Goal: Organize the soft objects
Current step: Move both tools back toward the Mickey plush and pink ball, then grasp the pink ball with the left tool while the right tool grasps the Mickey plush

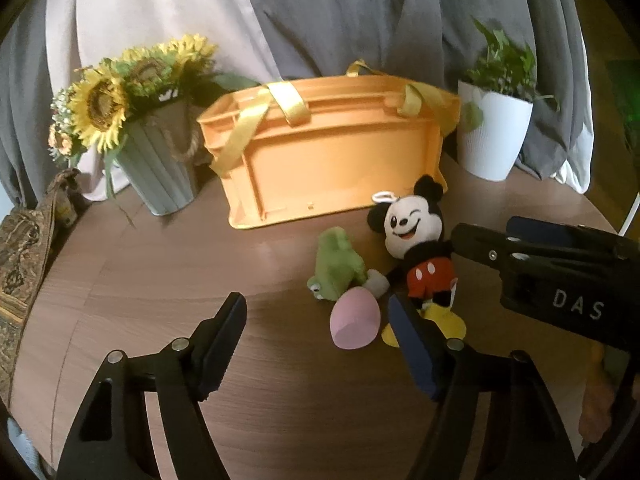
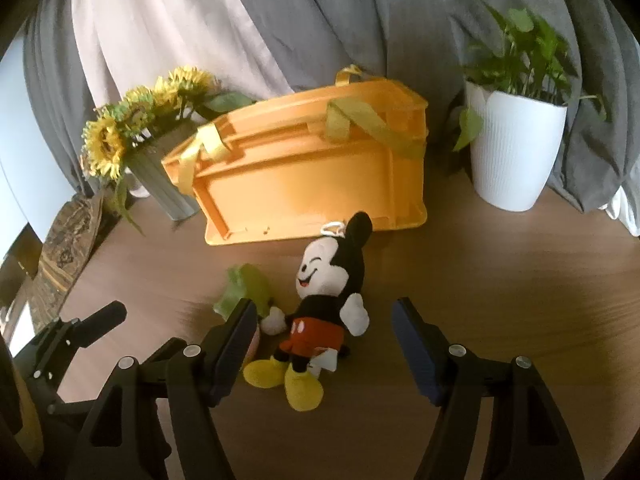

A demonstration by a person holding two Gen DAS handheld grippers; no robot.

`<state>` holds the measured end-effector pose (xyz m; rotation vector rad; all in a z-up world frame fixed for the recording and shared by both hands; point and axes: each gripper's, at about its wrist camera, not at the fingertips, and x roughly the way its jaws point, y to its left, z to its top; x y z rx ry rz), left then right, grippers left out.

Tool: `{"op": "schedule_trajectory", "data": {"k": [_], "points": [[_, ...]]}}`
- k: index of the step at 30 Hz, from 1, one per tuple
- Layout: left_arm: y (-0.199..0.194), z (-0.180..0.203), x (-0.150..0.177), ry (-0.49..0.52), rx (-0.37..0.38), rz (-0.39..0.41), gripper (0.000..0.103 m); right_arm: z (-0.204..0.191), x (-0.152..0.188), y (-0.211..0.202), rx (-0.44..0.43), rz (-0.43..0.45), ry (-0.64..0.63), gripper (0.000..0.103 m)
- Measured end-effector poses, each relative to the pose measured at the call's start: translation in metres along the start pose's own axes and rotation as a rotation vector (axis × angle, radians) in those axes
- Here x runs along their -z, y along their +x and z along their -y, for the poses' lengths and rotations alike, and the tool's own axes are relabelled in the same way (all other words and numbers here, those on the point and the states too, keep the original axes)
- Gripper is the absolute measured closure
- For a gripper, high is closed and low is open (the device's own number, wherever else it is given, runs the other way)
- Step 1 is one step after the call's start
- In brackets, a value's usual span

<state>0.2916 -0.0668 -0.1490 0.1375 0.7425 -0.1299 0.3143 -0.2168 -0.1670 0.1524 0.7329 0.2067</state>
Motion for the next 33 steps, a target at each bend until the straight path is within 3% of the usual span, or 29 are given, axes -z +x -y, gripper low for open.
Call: {"op": "schedule_trajectory", "data": {"k": [17, 33], "points": [[0.036, 0.009, 0.008, 0.003, 0.078, -0.059, 0.044, 0.006, 0.012, 0.049, -0.036, -0.075, 0.004, 0.043], [0.055, 0.011, 0.009, -0.039, 0.134, -0.120, 0.066, 0.000, 0.013, 0.074, -0.044, -0.150, 0.006, 0.054]]}}
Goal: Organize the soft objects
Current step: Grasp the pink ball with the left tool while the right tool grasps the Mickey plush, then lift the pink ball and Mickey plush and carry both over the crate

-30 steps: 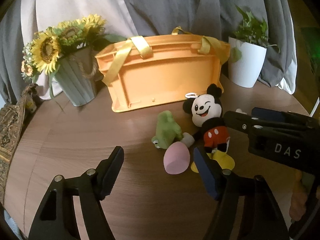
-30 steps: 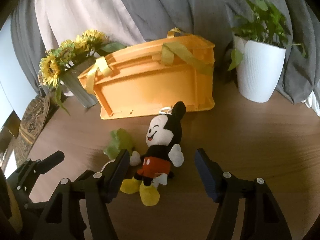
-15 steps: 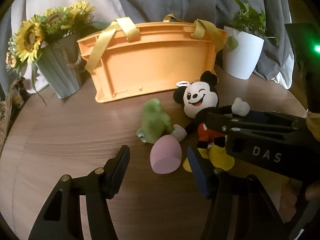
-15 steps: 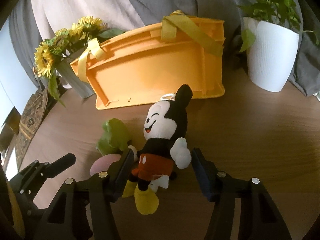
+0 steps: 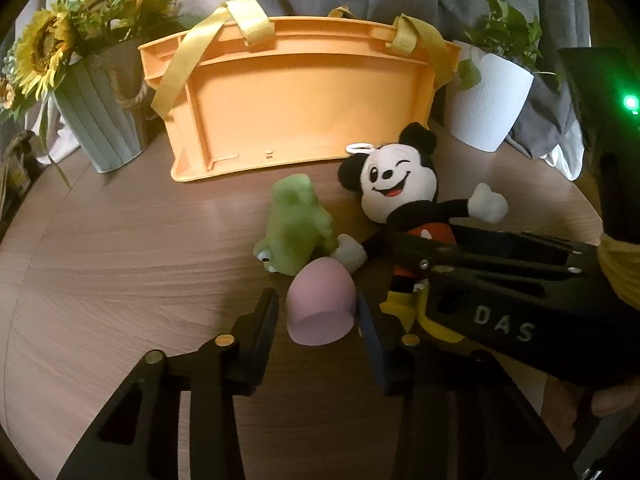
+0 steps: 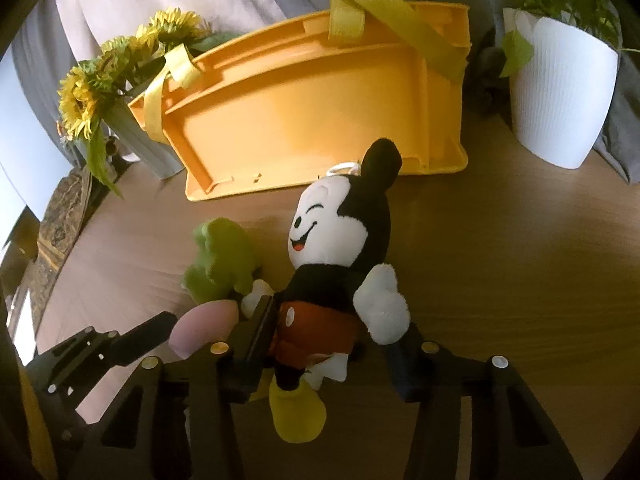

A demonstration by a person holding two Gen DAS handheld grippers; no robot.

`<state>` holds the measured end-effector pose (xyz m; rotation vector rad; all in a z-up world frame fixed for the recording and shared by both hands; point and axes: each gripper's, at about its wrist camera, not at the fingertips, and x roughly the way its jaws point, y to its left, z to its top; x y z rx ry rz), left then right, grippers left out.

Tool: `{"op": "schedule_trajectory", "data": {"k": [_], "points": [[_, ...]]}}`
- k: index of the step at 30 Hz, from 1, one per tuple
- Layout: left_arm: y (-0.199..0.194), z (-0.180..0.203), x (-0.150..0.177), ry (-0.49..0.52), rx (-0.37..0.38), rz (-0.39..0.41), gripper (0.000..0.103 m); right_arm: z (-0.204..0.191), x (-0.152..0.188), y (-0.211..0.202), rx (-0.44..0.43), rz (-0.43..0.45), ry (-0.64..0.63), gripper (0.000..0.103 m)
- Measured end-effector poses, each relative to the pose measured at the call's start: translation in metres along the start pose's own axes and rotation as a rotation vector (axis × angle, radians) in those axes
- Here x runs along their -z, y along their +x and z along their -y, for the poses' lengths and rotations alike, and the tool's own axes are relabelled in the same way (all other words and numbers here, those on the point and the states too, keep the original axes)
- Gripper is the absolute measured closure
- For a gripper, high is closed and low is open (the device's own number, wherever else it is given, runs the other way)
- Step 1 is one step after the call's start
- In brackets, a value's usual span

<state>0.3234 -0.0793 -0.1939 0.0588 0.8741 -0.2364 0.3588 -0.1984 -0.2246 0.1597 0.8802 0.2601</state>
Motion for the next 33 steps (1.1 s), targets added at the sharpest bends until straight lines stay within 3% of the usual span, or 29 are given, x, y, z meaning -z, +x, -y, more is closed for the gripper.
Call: {"op": "schedule_trajectory", "data": {"k": [4, 9, 33], "points": [[-0.001, -0.001, 0.001, -0.010, 0.004, 0.002, 0.067, -0.002, 0.000, 0.003, -0.004, -0.017, -0.015, 0.062], [-0.006, -0.004, 0.003, -0.031, -0.001, 0.008, 0.068, -0.003, 0.001, 0.000, 0.014, -0.009, -0.030, 0.063], [-0.064, -0.017, -0.013, -0.128, -0.022, 0.122, 0.068, -0.006, 0.005, -0.054, 0.039, 0.068, -0.024, 0.064]]}}
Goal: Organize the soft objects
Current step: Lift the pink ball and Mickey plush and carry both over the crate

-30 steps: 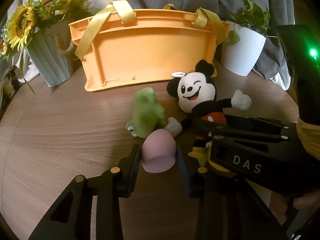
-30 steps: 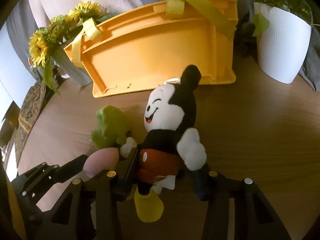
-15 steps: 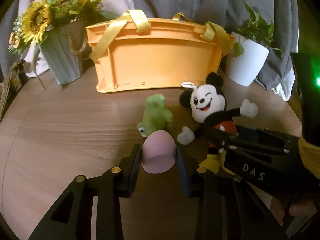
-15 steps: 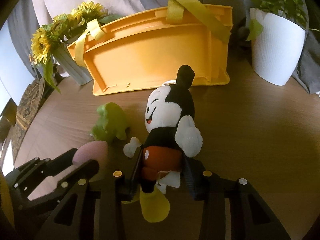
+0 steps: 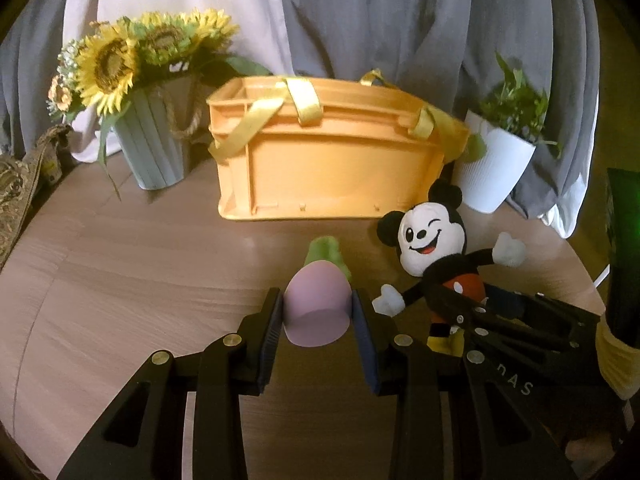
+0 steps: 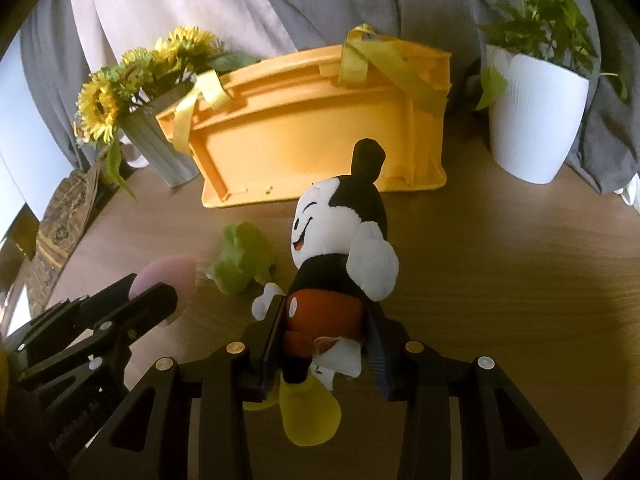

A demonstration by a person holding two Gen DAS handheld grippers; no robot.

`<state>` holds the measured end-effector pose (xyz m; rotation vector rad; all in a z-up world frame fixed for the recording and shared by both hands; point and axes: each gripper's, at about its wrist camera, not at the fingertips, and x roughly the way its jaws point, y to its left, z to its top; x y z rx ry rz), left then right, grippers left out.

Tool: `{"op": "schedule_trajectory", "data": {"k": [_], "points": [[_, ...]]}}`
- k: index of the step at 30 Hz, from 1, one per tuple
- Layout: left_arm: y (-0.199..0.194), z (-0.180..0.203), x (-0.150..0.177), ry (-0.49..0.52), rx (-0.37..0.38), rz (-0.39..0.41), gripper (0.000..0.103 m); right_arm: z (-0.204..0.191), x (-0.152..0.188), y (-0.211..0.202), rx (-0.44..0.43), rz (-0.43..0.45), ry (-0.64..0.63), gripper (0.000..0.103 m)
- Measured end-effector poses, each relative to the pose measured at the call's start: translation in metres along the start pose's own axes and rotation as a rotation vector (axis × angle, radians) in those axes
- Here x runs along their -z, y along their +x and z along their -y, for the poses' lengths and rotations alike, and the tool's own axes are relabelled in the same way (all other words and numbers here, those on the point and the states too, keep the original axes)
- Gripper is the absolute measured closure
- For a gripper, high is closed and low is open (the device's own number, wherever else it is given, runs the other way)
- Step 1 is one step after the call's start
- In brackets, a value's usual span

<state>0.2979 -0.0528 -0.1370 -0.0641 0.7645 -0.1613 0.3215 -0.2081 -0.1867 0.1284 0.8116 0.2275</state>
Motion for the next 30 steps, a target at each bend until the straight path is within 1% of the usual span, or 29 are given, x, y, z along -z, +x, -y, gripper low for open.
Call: {"op": "schedule_trajectory", "data": {"k": [10, 18, 30], "points": [[-0.037, -0.002, -0.022, -0.012, 0.018, 0.083, 0.068, -0.011, -0.010, -0.039, 0.006, 0.075, 0.014, 0.064], [-0.069, -0.003, -0.041, -0.013, 0.020, 0.154, 0.068, -0.024, -0.025, -0.075, 0.008, 0.158, 0.009, 0.064], [-0.091, -0.007, -0.072, 0.010, 0.046, 0.227, 0.068, -0.040, -0.049, -0.104, 0.013, 0.249, -0.004, 0.064]]}}
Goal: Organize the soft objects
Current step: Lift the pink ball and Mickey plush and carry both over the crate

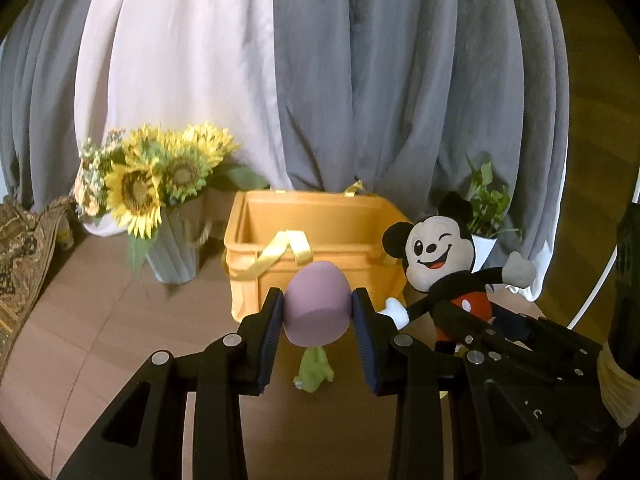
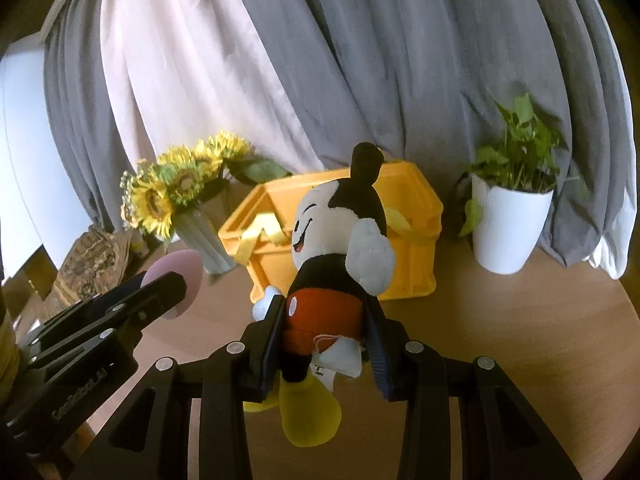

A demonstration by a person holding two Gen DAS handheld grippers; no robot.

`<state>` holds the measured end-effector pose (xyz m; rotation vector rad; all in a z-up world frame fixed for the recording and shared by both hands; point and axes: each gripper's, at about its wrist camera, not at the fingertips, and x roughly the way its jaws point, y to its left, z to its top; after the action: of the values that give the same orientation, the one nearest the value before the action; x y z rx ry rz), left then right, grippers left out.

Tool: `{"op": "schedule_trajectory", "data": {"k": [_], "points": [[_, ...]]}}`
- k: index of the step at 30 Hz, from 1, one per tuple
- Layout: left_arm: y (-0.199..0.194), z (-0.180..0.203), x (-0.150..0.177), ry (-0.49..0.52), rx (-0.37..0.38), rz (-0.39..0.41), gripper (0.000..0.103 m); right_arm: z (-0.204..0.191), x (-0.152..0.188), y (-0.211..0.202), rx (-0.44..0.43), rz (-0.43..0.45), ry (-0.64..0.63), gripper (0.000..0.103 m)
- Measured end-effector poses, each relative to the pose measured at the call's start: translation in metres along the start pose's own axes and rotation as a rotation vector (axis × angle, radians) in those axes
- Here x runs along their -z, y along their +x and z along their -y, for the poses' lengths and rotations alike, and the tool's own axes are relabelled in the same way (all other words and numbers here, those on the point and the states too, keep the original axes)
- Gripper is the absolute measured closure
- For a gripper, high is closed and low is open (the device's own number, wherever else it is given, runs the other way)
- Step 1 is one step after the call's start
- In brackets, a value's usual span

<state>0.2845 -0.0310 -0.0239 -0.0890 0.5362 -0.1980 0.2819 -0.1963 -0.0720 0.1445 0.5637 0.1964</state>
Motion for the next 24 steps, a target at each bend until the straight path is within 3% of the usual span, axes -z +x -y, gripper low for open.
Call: {"op": "schedule_trajectory", "data": {"k": [24], "points": [[0.023, -0.019, -0.068, 0.070, 0.063, 0.117, 0.068, -0.016, -0.055, 0.012, 0.036, 0.143, 0.015, 0.064]]}}
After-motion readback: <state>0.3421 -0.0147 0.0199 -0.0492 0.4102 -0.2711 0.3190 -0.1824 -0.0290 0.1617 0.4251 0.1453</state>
